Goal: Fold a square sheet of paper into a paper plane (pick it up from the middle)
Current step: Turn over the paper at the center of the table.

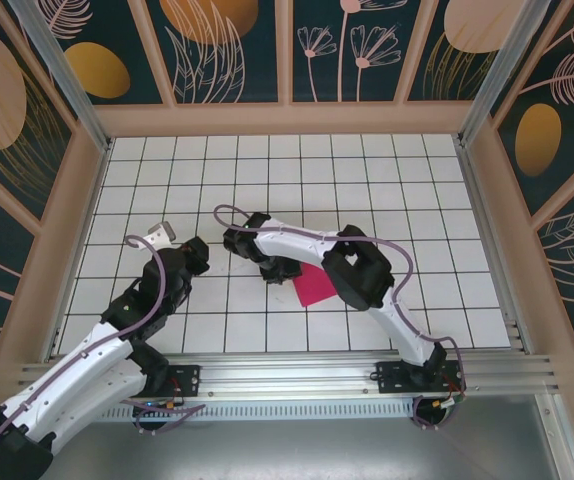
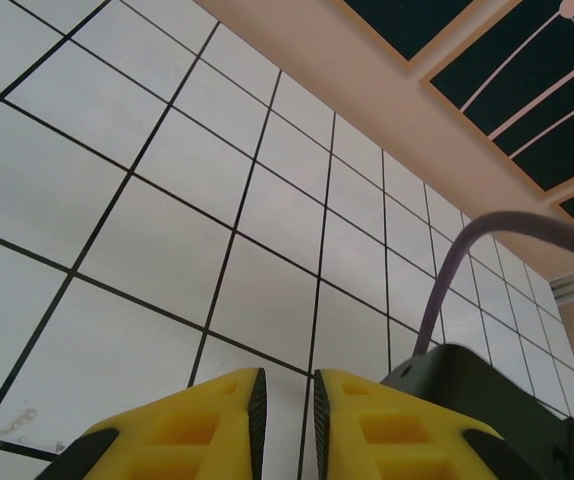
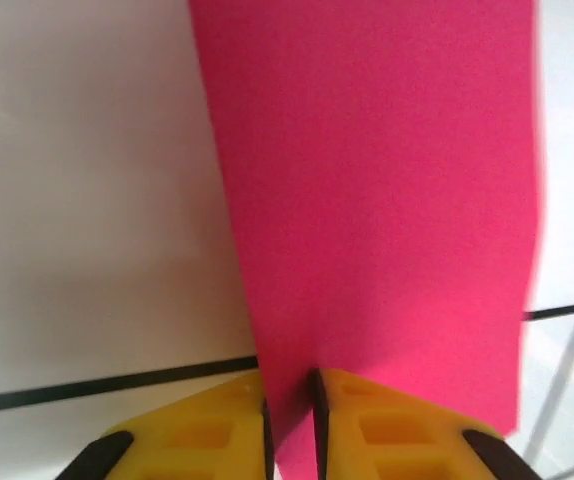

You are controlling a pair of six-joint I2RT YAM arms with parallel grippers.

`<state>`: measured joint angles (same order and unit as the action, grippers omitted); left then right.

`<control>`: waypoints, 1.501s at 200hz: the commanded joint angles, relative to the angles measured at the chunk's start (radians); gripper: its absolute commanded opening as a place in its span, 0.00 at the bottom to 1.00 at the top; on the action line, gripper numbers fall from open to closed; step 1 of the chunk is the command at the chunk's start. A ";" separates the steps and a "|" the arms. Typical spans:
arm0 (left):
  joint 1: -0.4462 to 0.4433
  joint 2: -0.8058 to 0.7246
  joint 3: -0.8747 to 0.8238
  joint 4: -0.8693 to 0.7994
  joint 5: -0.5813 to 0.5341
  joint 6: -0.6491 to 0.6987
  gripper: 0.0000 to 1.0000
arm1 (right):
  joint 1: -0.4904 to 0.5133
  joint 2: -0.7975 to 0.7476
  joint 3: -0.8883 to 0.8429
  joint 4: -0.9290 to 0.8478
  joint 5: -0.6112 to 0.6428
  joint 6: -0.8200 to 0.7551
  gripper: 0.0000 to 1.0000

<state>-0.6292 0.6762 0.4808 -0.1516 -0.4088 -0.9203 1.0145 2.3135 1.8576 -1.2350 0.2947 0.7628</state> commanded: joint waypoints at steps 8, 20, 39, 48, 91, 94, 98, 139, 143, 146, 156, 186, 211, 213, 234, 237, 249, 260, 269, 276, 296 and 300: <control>0.004 -0.010 0.011 -0.076 0.022 0.039 0.24 | -0.006 -0.036 0.007 0.149 -0.157 -0.035 0.40; 0.004 -0.006 0.017 -0.079 0.055 0.047 0.28 | -0.012 -0.099 -0.051 0.249 -0.191 -0.044 0.44; 0.005 0.019 0.011 -0.045 0.128 0.043 0.29 | -0.030 -0.254 -0.205 0.427 -0.222 -0.047 0.46; 0.005 0.046 0.002 0.000 0.188 0.043 0.30 | -0.044 -0.346 -0.298 0.506 -0.229 -0.044 0.48; 0.000 0.394 0.011 0.350 0.565 -0.036 0.30 | -0.248 -0.791 -0.830 0.877 -0.385 -0.117 0.54; -0.001 0.428 0.018 0.368 0.584 -0.044 0.30 | -0.273 -0.809 -0.862 0.899 -0.408 -0.123 0.54; -0.004 0.473 0.032 0.388 0.610 -0.053 0.30 | -0.310 -0.831 -0.902 0.927 -0.442 -0.133 0.54; -0.053 0.823 0.156 0.521 0.711 -0.142 0.38 | -0.574 -0.898 -1.107 1.155 -0.758 -0.241 0.53; -0.056 0.844 0.165 0.523 0.707 -0.148 0.38 | -0.588 -0.888 -1.111 1.163 -0.774 -0.243 0.53; -0.056 0.858 0.169 0.525 0.705 -0.155 0.38 | -0.597 -0.880 -1.113 1.169 -0.782 -0.245 0.53; -0.059 0.895 0.183 0.532 0.699 -0.167 0.39 | -0.614 -0.852 -1.120 1.189 -0.809 -0.260 0.51; -0.068 0.962 0.219 0.565 0.720 -0.185 0.37 | -0.622 -0.785 -1.124 1.218 -0.864 -0.289 0.49; -0.076 1.009 0.248 0.595 0.752 -0.189 0.33 | -0.621 -0.729 -1.134 1.246 -0.928 -0.311 0.48; -0.076 1.013 0.250 0.597 0.755 -0.190 0.32 | -0.622 -0.726 -1.134 1.247 -0.931 -0.312 0.48; -0.078 1.032 0.271 0.596 0.756 -0.194 0.32 | -0.620 -0.697 -1.147 1.273 -0.938 -0.303 0.47; -0.078 1.032 0.272 0.593 0.752 -0.195 0.31 | -0.620 -0.694 -1.148 1.277 -0.940 -0.302 0.47; -0.077 1.063 0.279 0.570 0.728 -0.192 0.31 | -0.620 -0.685 -1.156 1.284 -0.945 -0.303 0.47; -0.077 1.073 0.286 0.549 0.714 -0.190 0.31 | -0.620 -0.674 -1.163 1.294 -0.957 -0.304 0.47; -0.077 1.077 0.287 0.544 0.710 -0.191 0.31 | -0.620 -0.666 -1.170 1.303 -0.967 -0.303 0.47; -0.078 1.080 0.285 0.544 0.707 -0.194 0.31 | -0.620 -0.661 -1.176 1.309 -0.978 -0.302 0.47; -0.077 1.074 0.284 0.538 0.699 -0.188 0.31 | -0.614 -0.653 -1.191 1.332 -1.018 -0.301 0.47; -0.078 1.072 0.283 0.536 0.696 -0.187 0.32 | -0.612 -0.652 -1.192 1.332 -1.018 -0.303 0.47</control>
<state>-0.7033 1.7447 0.7483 0.4023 0.3065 -1.1049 0.3962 1.6482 0.6876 0.0391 -0.6571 0.4786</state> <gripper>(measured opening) 0.311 0.472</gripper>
